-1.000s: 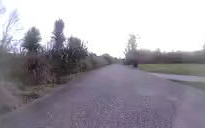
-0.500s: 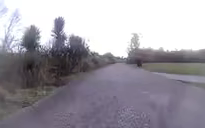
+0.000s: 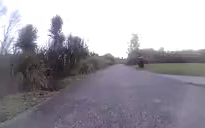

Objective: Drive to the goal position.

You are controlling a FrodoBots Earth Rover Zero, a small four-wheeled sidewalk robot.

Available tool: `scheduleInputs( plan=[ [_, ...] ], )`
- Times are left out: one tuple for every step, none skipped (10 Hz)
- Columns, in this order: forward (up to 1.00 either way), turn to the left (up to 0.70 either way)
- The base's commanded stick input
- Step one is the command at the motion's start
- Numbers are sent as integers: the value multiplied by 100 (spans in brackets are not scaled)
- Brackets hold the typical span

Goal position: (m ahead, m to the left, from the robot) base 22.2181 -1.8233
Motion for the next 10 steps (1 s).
scheduleInputs(
  plan=[
    [85,-34],
    [85,-34],
    [85,-26],
    [85,-14],
    [85,-2],
    [85,0],
    [85,0],
    [85,0],
    [85,0],
    [85,0]
  ],
)
